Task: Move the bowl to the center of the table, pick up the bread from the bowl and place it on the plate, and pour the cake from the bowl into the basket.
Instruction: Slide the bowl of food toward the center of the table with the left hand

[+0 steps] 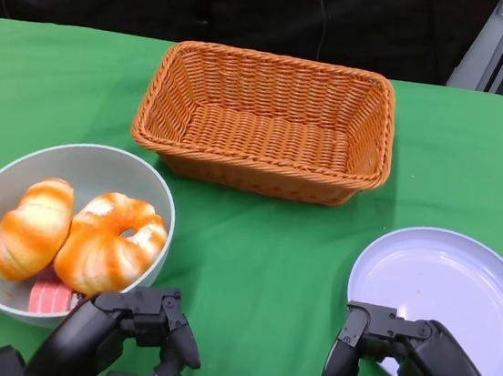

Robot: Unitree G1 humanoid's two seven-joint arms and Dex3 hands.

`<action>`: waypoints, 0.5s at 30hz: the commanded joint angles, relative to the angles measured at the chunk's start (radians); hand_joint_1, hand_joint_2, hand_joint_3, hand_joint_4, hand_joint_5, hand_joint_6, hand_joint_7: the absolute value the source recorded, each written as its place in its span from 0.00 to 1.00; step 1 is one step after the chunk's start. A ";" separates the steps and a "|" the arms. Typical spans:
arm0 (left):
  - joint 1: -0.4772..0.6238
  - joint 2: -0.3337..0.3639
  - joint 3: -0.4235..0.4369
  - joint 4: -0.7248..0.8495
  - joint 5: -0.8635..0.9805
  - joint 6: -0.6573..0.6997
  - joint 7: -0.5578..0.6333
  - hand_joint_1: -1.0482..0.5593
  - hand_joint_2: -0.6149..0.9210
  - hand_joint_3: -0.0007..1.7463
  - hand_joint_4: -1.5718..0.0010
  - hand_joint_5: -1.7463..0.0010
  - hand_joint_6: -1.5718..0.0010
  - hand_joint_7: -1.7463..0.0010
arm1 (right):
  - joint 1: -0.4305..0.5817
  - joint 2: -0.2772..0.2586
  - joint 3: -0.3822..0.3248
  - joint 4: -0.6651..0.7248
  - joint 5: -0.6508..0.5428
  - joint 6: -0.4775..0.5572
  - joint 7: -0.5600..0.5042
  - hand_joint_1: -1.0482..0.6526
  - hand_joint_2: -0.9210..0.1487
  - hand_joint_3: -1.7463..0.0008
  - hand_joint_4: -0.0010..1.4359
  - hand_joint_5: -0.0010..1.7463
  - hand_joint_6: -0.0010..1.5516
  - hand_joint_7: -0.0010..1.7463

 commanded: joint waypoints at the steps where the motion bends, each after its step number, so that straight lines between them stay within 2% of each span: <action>1: 0.006 0.012 0.005 0.005 -0.006 0.001 -0.002 0.64 0.79 0.57 0.54 0.05 0.49 0.30 | 0.005 -0.019 -0.007 0.002 0.003 -0.018 -0.002 0.64 0.43 0.26 0.51 0.95 0.48 0.81; 15: 0.005 0.013 0.006 0.009 0.005 -0.012 0.004 0.64 0.78 0.58 0.54 0.06 0.49 0.30 | -0.003 -0.016 -0.006 0.032 0.008 -0.053 0.000 0.64 0.45 0.26 0.52 0.96 0.49 0.80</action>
